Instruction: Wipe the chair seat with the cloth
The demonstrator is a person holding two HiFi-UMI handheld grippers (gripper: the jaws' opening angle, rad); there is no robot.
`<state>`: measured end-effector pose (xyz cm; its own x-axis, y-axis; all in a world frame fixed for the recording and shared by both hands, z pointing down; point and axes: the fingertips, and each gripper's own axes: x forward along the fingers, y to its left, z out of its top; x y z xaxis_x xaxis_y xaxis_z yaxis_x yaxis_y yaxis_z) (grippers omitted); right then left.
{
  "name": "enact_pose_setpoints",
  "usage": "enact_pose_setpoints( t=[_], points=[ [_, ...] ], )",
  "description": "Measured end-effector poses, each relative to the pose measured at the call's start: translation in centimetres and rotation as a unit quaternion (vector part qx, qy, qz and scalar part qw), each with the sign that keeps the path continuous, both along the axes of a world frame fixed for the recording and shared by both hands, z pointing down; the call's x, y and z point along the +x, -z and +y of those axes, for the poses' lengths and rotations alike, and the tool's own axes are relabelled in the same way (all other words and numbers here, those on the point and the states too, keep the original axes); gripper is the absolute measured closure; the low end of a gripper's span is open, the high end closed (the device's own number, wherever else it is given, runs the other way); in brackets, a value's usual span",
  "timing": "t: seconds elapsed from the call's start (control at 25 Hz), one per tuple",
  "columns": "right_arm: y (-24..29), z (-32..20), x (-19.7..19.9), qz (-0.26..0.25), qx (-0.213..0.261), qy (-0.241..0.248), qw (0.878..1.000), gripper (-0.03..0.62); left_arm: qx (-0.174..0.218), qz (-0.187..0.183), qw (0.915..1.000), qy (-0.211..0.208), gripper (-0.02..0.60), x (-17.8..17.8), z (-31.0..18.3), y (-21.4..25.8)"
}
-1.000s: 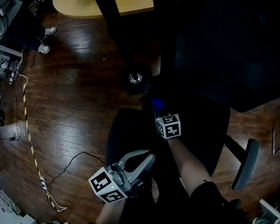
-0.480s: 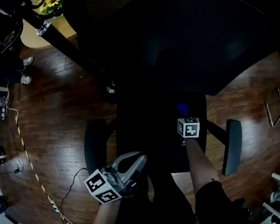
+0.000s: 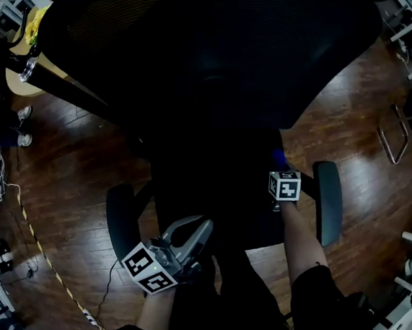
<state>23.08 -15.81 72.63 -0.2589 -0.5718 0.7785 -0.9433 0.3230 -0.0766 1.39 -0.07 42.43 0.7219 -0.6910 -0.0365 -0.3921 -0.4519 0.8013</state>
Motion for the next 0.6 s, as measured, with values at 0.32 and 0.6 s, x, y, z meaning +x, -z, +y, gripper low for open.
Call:
enact_pose_setpoints(
  t=[0.32, 0.6],
  points=[
    [0.2, 0.5, -3.2, -0.056, 0.007, -0.041, 0.998, 0.560, -0.004, 0.005, 0.9980, 0.062, 0.592, -3.6, 2.2, -0.4],
    [0.9, 6.2, -22.5, -0.147, -0.040, 0.066, 0.986, 0.560, 0.005, 0.004, 0.9919, 0.127, 0.592, -8.7, 4.4, 1.0]
  ],
)
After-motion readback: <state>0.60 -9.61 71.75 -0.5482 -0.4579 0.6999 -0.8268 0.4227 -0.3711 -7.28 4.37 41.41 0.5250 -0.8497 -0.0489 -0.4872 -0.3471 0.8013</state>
